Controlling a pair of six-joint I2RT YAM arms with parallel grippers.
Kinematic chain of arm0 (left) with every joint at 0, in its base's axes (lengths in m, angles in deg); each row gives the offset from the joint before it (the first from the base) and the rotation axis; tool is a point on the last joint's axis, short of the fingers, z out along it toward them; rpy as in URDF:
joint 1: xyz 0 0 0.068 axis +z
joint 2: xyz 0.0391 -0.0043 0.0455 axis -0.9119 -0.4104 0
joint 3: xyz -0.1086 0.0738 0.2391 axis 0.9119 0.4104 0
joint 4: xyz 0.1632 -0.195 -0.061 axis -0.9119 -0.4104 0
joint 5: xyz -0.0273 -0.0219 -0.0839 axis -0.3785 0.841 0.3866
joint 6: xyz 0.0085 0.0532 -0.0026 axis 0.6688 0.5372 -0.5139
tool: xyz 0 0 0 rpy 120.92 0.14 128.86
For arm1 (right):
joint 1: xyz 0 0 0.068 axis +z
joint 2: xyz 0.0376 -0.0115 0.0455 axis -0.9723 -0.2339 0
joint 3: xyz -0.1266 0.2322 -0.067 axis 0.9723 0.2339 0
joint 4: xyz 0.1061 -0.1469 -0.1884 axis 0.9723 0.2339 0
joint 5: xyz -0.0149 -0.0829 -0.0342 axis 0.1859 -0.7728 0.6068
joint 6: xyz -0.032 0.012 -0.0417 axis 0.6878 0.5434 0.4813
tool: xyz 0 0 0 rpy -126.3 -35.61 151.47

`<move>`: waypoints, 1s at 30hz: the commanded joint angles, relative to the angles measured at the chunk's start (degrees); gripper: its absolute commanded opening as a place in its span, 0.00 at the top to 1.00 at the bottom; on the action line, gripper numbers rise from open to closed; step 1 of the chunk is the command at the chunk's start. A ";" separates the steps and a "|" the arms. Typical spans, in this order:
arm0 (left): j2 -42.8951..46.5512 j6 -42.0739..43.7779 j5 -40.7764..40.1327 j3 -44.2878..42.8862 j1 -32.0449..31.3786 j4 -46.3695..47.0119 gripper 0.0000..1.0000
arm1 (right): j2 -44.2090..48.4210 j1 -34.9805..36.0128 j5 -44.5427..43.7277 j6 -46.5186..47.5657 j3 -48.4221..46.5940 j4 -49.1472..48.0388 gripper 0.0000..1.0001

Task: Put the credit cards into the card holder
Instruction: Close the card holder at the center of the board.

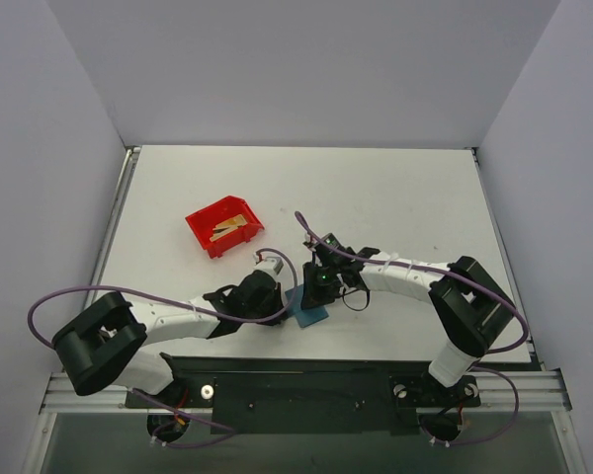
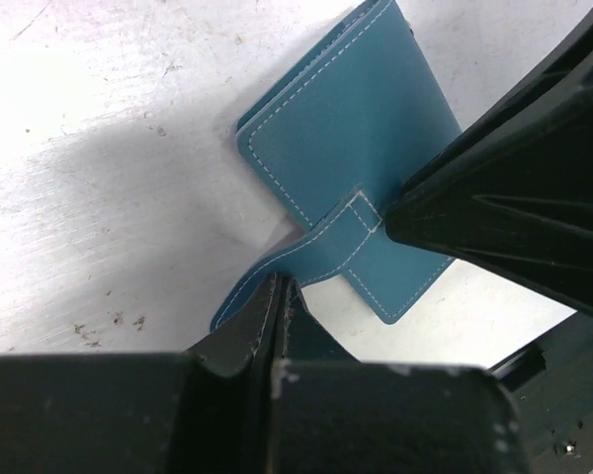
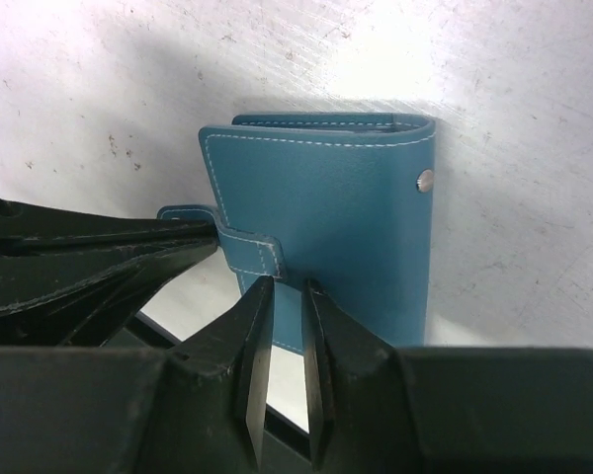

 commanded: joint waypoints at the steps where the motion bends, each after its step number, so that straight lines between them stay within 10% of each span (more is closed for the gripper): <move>1: -2.16 -1.16 -0.32 0.98 -0.33 2.96 1.00 | 2.78 0.40 -0.51 0.34 -1.97 3.21 0.85; 20: -2.52 -1.60 0.03 2.30 -0.33 3.40 1.00 | 10.60 -8.74 1.49 6.31 5.06 1.83 0.43; 30: -3.31 -0.81 0.12 1.07 -0.33 2.61 1.00 | 4.10 -12.78 13.19 4.29 10.33 -9.62 0.39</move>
